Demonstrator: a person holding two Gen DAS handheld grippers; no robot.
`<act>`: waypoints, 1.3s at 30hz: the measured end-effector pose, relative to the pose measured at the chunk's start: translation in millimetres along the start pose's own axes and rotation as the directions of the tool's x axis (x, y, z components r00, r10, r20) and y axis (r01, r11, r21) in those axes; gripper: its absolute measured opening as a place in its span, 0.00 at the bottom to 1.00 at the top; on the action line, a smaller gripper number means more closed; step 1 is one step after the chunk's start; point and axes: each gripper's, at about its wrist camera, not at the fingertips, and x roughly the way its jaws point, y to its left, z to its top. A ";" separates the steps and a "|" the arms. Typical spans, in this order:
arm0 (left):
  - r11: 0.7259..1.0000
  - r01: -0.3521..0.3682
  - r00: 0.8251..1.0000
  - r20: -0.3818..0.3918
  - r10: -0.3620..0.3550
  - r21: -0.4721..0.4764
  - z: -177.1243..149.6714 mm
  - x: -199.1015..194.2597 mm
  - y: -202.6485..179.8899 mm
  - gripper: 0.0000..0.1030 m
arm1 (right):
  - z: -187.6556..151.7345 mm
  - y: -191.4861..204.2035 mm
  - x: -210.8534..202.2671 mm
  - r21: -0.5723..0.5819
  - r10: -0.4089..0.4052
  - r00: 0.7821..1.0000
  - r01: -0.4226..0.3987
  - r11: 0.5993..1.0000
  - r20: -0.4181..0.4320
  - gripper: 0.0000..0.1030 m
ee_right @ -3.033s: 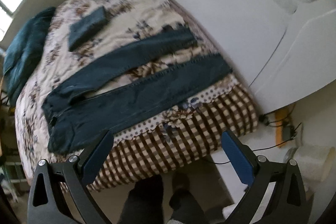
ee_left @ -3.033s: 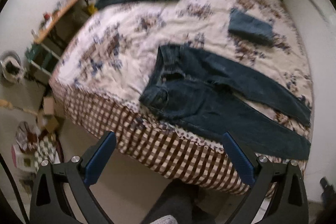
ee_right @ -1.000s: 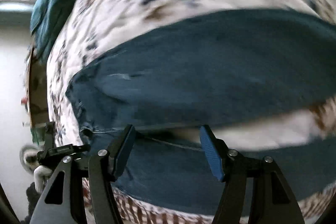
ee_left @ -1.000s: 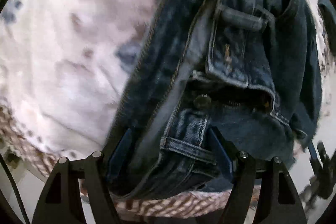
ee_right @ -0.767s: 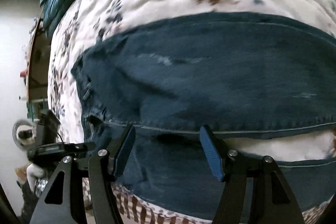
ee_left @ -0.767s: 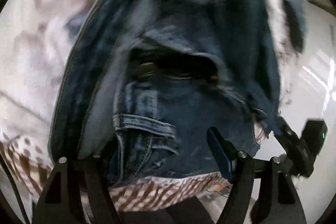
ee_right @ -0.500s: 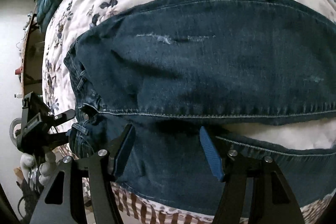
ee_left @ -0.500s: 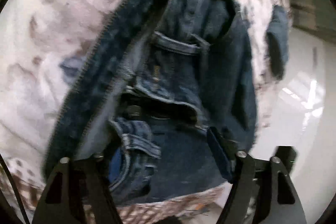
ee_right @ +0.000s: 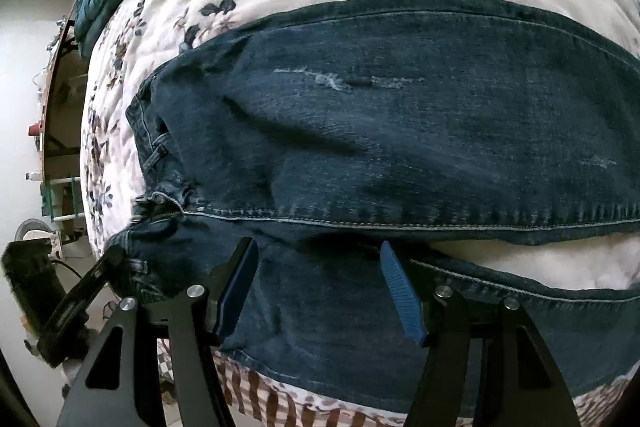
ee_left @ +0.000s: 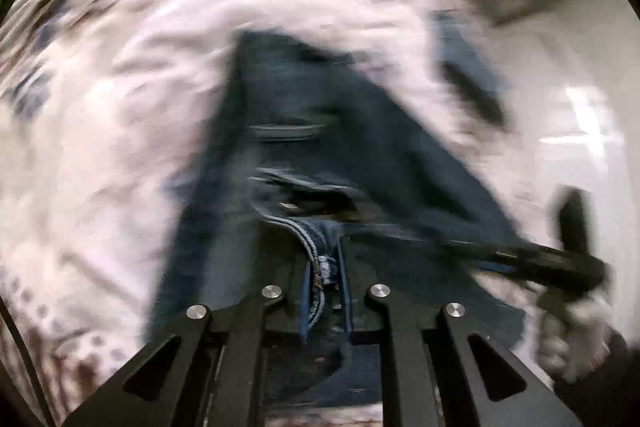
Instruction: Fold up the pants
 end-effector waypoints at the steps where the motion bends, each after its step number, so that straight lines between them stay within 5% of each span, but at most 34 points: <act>1: 0.997 -0.043 0.999 -0.027 0.041 -0.063 2.8 11.1 16.3 0.14 | 0.2 -0.9 0.0 -0.001 -0.005 1.000 0.005 1.000 0.001 0.64; 4: 0.964 -0.142 0.985 -0.133 0.114 -0.226 1.2 41.7 48.9 0.19 | 1.4 -5.7 -0.7 0.008 -0.029 1.000 0.029 1.000 0.003 0.64; 9: 0.946 -0.190 0.980 -0.113 0.166 -0.264 1.2 8.4 24.3 0.29 | 8.3 -18.7 -10.3 0.033 -0.009 1.000 0.009 0.999 -0.001 0.64; 13: 0.938 -0.312 0.949 0.005 0.316 -0.148 5.2 -28.3 -37.2 0.57 | 17.3 -24.7 -34.0 -0.012 -0.012 1.000 0.013 1.000 0.025 0.74; 15: 0.946 -0.313 0.944 0.087 0.320 -0.079 19.7 -35.2 -71.5 0.88 | 23.5 -28.1 -49.8 -0.045 -0.036 0.998 0.038 0.998 0.047 0.74; 19: 0.937 -0.322 0.946 0.090 0.312 0.134 59.8 0.0 -143.2 0.98 | 40.3 -40.5 -76.9 -0.122 -0.105 0.992 0.113 0.986 0.066 0.84; 23: 0.853 -0.320 0.942 0.042 0.333 0.413 104.3 81.4 -235.1 0.98 | 61.5 -62.8 -95.0 -0.214 -0.200 0.978 0.208 0.955 0.056 0.85; 27: 0.673 -0.267 0.931 0.003 0.366 0.690 114.7 141.8 -315.2 0.98 | 84.2 -95.3 -101.2 -0.345 -0.327 0.945 0.314 0.885 0.022 0.85; 30: 0.498 -0.180 0.893 -0.072 0.445 0.848 107.6 193.5 -357.6 0.98 | 103.0 -122.8 -95.5 -0.450 -0.427 0.904 0.371 0.812 -0.025 0.85; 32: 0.385 -0.110 0.846 -0.116 0.520 0.916 97.7 230.3 -367.4 0.98 | 115.8 -141.5 -85.3 -0.525 -0.477 0.875 0.369 0.767 -0.081 0.85; 33: 0.352 -0.079 0.822 -0.139 0.552 0.933 93.6 244.5 -367.3 0.98 | 123.1 -153.8 -76.7 -0.567 -0.506 0.853 0.357 0.742 -0.126 0.85; 35: 0.322 -0.002 0.761 -0.208 0.614 0.947 86.0 272.1 -359.6 0.98 | 134.3 -172.8 -63.6 -0.614 -0.541 0.822 0.337 0.714 -0.178 0.85; 37: 0.332 0.044 0.703 -0.265 0.660 0.942 82.4 294.6 -345.3 0.98 | 144.9 -190.4 -52.3 -0.631 -0.559 0.800 0.322 0.706 -0.217 0.85; 39: 0.356 0.080 0.664 -0.316 0.677 0.931 79.7 309.4 -331.5 0.98 | 152.0 -202.5 -43.7 -0.634 -0.541 0.800 0.282 0.720 -0.259 0.84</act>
